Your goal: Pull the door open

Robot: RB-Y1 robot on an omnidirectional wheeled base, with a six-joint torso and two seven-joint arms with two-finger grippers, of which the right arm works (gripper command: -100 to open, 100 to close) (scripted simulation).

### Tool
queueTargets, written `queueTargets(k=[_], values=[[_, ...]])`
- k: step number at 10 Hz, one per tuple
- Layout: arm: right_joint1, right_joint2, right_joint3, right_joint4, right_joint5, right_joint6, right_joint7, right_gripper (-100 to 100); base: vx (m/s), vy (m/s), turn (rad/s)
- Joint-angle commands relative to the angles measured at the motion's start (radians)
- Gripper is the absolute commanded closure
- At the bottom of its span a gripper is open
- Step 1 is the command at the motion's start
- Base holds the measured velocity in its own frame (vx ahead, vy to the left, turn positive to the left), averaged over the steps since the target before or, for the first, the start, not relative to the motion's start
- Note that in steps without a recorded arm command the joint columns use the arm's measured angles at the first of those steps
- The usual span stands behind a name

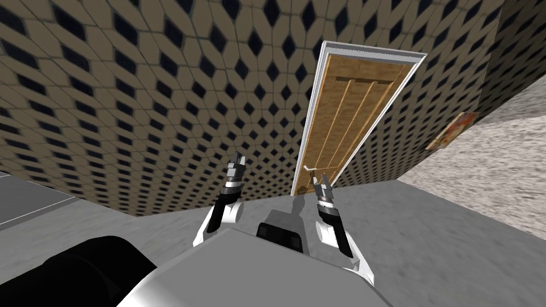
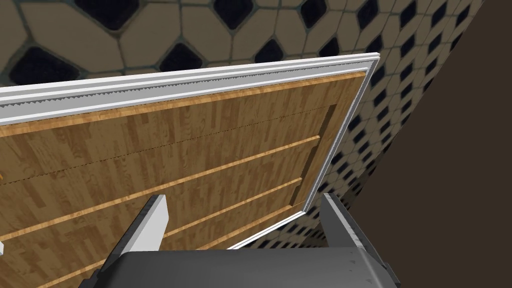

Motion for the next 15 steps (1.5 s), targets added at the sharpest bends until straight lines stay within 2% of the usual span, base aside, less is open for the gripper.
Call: queueTargets(k=[1, 2, 3, 5, 8, 10, 11, 14, 15], values=[[-0.021, -0.008, -0.005, 0.05, -0.005, -0.01, -0.001, -100, 0.037, -0.056, 0.117], [-0.037, -0.013, -0.007, 0.081, -0.009, -0.017, -0.001, -100, 0.046, -0.081, 0.153], [-0.037, -0.013, -0.007, 0.104, -0.009, -0.017, -0.001, -100, 0.045, -0.082, 0.056], [-0.069, -0.023, -0.012, 0.179, -0.016, -0.032, -0.001, -100, 0.039, -0.099, 0.139], [-0.086, -0.028, -0.014, 0.241, -0.02, -0.039, 0.0, -100, 0.029, -0.061, 0.072], [-0.118, -0.038, -0.019, 0.31, -0.028, -0.054, 0.0, -100, 0.036, -0.077, 0.14], [-0.118, -0.038, -0.019, 0.332, -0.028, -0.054, 0.0, -100, 0.027, -0.079, 0.067], [-0.15, -0.047, -0.024, 0.413, -0.035, -0.069, 0.0, -100, 0.026, -0.065, 0.089], [-0.15, -0.047, -0.024, 0.423, -0.035, -0.069, 0.0, -100, 0.019, -0.063, 0.057]])
